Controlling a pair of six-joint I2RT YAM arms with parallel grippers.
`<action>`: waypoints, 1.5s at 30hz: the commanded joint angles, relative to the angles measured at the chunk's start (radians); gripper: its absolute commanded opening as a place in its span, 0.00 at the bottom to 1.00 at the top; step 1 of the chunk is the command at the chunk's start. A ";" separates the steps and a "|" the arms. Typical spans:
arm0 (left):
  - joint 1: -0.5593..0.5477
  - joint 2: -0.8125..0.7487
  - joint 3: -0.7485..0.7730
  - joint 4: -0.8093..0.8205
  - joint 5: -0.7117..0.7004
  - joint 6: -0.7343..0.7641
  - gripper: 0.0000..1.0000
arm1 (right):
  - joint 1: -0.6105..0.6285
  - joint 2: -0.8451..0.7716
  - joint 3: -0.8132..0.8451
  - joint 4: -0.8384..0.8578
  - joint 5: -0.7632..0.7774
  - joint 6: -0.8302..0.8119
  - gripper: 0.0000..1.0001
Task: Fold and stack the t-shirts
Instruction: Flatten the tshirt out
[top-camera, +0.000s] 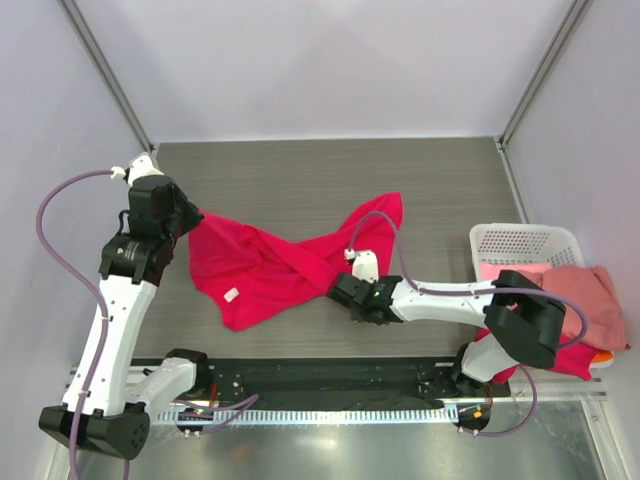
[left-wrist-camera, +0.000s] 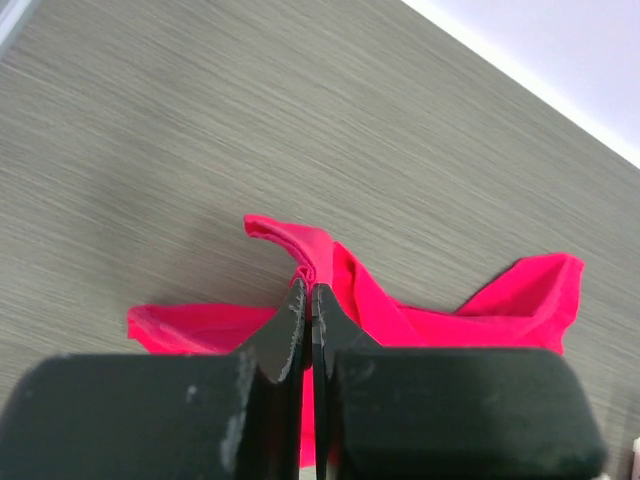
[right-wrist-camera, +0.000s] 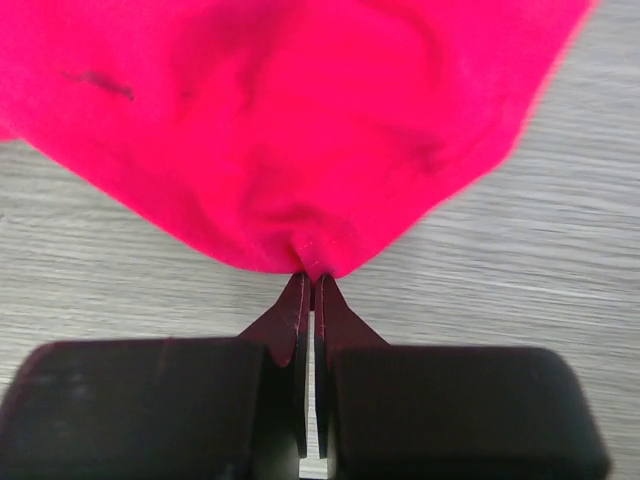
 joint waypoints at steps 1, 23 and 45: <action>0.004 0.003 0.019 0.032 -0.012 0.011 0.00 | -0.015 -0.117 0.000 -0.046 0.120 0.012 0.01; 0.004 0.026 0.369 -0.103 0.072 0.066 0.00 | -0.489 -0.490 0.593 -0.212 -0.068 -0.451 0.01; 0.004 -0.120 0.603 0.069 0.029 0.069 0.00 | -0.489 -0.644 0.887 -0.267 -0.219 -0.379 0.01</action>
